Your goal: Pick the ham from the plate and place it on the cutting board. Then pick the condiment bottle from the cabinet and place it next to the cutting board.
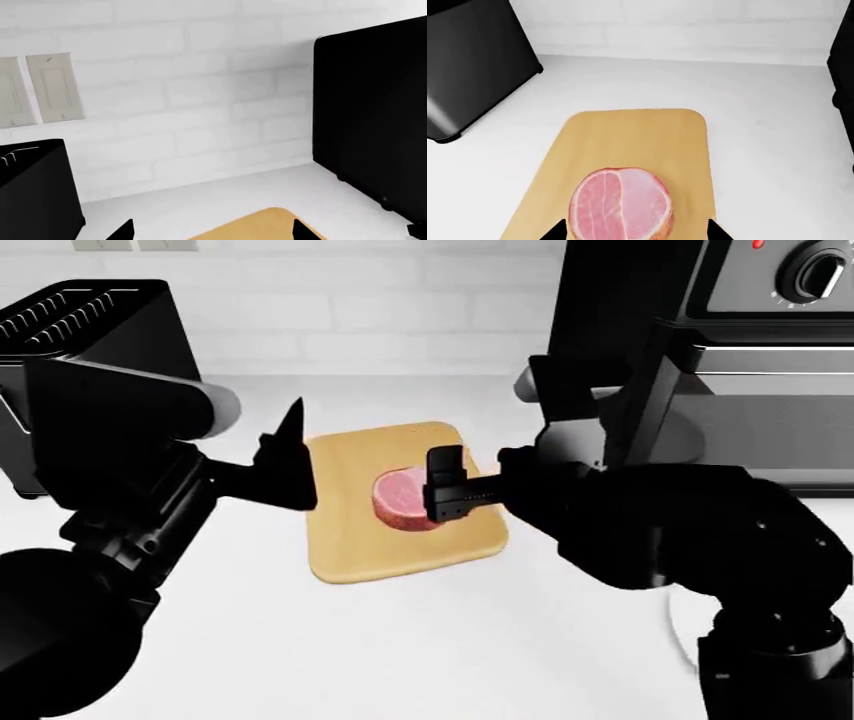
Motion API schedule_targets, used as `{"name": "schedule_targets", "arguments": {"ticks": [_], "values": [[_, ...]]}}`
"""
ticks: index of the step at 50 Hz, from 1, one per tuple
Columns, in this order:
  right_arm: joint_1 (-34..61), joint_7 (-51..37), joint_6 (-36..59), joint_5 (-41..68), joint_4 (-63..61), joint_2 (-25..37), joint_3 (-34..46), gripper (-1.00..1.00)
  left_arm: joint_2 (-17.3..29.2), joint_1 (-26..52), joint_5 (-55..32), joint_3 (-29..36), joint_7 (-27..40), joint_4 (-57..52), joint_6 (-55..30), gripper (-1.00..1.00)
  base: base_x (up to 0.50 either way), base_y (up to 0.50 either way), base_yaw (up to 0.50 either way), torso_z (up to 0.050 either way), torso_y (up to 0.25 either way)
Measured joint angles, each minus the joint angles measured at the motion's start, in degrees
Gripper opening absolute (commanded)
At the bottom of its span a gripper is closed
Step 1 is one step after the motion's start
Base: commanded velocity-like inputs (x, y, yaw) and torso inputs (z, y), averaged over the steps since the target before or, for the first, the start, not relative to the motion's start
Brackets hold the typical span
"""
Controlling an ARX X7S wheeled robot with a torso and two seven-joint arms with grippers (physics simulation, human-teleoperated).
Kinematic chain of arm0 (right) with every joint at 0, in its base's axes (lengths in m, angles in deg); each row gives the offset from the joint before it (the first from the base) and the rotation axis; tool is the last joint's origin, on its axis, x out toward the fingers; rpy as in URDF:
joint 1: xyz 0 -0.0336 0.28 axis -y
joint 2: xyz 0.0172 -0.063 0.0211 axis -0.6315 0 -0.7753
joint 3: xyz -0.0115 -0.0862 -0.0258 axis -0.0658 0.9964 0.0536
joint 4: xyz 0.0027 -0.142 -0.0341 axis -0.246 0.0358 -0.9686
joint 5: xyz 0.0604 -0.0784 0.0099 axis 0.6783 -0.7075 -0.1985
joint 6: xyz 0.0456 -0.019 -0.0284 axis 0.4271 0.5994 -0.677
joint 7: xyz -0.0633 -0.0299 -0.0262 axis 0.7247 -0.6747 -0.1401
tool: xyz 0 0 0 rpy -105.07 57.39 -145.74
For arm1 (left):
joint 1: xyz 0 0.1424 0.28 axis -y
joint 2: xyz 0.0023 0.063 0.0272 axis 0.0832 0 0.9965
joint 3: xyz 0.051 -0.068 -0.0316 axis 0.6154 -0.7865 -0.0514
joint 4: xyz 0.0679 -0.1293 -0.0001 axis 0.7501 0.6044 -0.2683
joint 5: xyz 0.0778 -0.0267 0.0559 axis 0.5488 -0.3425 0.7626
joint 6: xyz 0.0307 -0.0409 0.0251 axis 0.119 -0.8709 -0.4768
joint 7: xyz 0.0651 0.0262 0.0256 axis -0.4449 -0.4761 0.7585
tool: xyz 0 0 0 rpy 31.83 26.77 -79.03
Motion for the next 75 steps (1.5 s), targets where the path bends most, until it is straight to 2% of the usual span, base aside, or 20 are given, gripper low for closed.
{"name": "schedule_targets", "arguments": {"ticks": [11, 27, 43, 75], "values": [[-0.50, -2.46, -0.59, -0.51, -13.45, 4.08, -2.13, 1.00, -0.30, 1.23, -1.93, -0.08, 2.13, -0.12, -0.46, 1.00, 0.00, 0.00, 0.00, 0.000, 0.000], [-2.41, 5.49, -9.51, -16.69, -27.33, 7.60, 1.01, 1.00, -0.69, 2.32, -2.65, 0.21, 4.39, -1.52, 0.05, 1.00, 0.00, 0.00, 0.00, 0.000, 0.000], [-0.72, 8.29, -13.26, -22.72, -30.72, 8.08, 2.49, 1.00, -0.25, 4.57, -5.49, -0.80, 6.95, -2.40, -0.60, 1.00, -0.01, -0.02, 0.00, 0.000, 0.000], [-0.77, 8.16, -15.05, -21.82, -32.11, 8.38, 1.48, 1.00, 0.89, 5.03, -7.02, -0.50, 8.10, -2.64, 0.35, 1.00, -0.15, -0.49, 0.00, 0.000, 0.000]]}}
